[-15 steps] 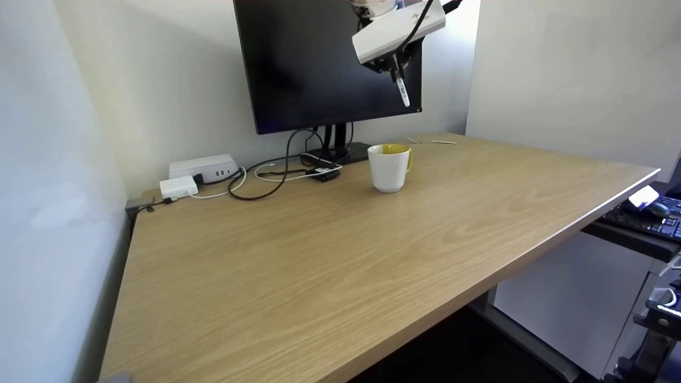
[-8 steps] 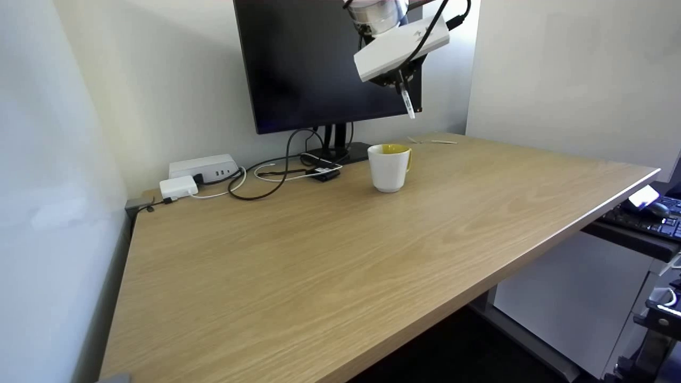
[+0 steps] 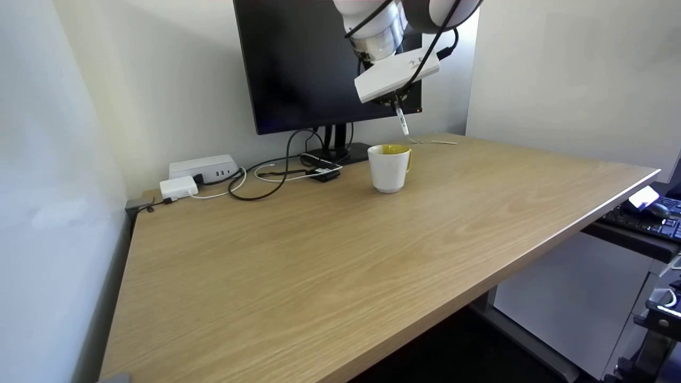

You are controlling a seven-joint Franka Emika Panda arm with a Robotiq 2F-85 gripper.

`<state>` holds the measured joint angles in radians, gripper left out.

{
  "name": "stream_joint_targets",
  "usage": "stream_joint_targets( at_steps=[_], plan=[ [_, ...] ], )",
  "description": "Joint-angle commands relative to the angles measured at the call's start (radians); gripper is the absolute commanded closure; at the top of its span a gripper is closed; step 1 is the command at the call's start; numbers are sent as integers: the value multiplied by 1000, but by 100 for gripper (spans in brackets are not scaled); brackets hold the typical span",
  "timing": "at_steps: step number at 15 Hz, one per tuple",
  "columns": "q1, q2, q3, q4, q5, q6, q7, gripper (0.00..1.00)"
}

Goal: Get the marker from the table and put it in the yellow and white mug

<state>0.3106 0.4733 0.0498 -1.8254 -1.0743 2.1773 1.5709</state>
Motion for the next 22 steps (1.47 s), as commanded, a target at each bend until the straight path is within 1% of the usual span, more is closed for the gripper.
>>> stream_joint_targets(
  at_steps=[1,4,9,14,22],
  plan=[
    [-25,56,13,63,-19,42,-33,96],
    [-24,96,12,103,-11,63,-47,96],
    [-22,150,8,136,-4,105,-59,96],
    [-18,177,2,139,-8,146,-50,96],
    [-20,178,-1,118,-8,194,-42,96]
  ],
)
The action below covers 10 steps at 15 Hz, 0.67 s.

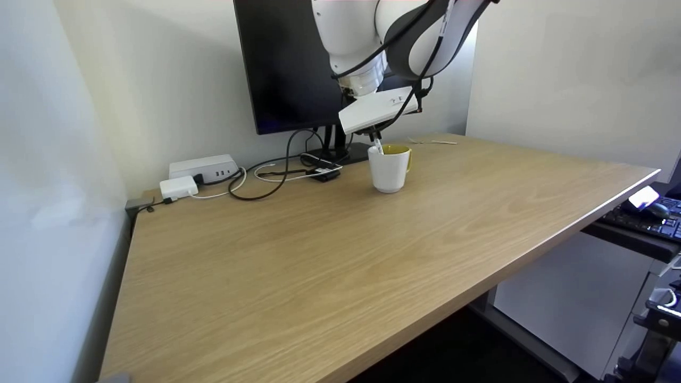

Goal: Get the marker from the table and put it in the yellow and white mug

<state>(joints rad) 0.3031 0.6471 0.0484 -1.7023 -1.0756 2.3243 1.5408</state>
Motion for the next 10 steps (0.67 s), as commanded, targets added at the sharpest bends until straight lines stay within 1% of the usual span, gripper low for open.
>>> stream_joint_targets(
  at_steps=[1,2,3,8,10],
  plan=[
    [-14,3,1,-8,-6,53,-13,61],
    [-15,3,0,-10,-5,55,-15,60],
    [-15,2,0,-14,-5,61,-14,55],
    [-23,-6,0,-29,3,89,-22,19],
    [-51,-23,15,-45,35,117,-76,6]
  ],
)
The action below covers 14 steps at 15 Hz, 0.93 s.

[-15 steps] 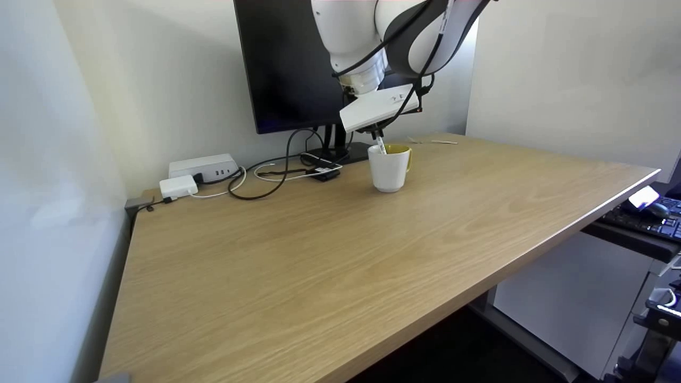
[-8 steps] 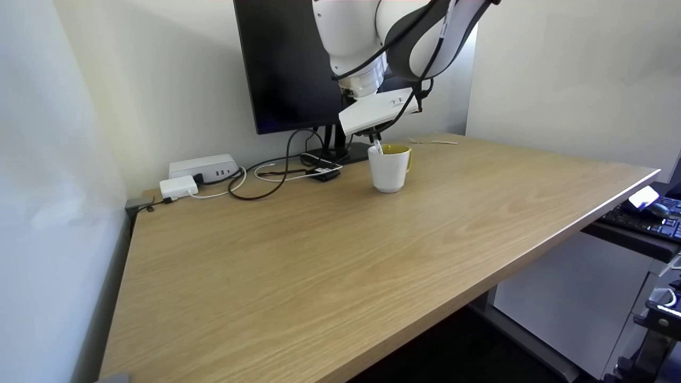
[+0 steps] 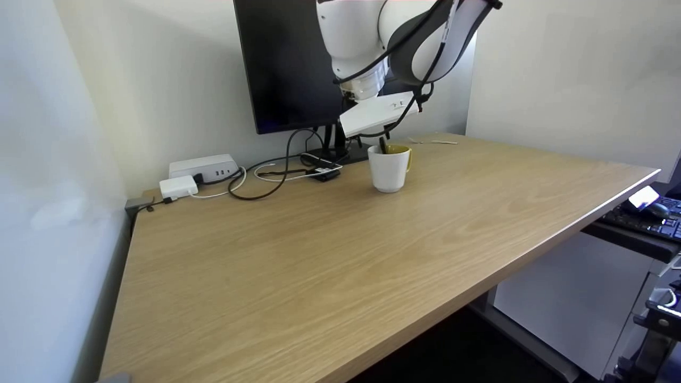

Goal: Get the marker from the table and put it in the yellow and white mug

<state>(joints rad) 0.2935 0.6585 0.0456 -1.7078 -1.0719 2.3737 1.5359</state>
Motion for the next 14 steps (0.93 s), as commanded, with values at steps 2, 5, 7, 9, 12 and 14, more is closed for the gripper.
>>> stream_joint_targets(
  at_steps=[2,5,7,9,12,14],
  plan=[
    [-99,-73,57,-75,125,133,-213,0],
    [-196,-155,143,-127,316,150,-455,0],
    [-280,-226,238,-166,453,109,-618,0],
    [-367,-296,340,-202,613,54,-779,0],
    [-450,-413,429,-226,883,-114,-1014,0],
    [-479,-497,444,-228,1019,-255,-1136,0]
  ],
)
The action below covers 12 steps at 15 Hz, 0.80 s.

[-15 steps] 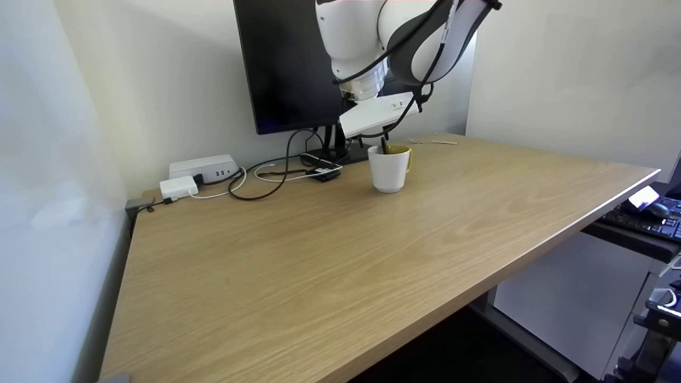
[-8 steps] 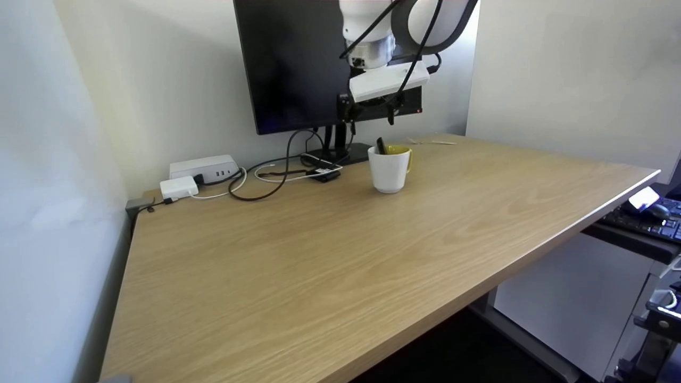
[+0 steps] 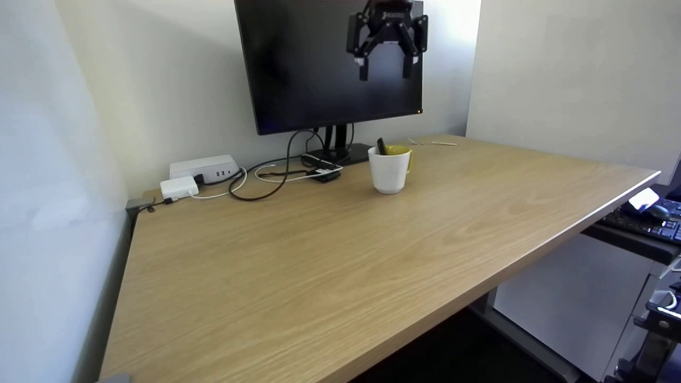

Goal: Get the marker from the table and put it in the yellow and white mug

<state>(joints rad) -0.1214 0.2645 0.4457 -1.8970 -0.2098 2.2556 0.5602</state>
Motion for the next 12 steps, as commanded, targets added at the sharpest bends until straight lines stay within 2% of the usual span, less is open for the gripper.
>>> stream_joint_targets(
  at_steps=[1,3,6,8,11,12],
  plan=[
    [52,-169,-94,-49,250,-203,-253,0],
    [72,-258,-150,-66,309,-344,-362,0],
    [107,-391,-241,-126,298,-510,-501,0],
    [118,-474,-289,-190,271,-572,-567,0],
    [124,-566,-340,-273,259,-634,-597,0],
    [130,-517,-338,-225,264,-625,-569,0]
  ],
)
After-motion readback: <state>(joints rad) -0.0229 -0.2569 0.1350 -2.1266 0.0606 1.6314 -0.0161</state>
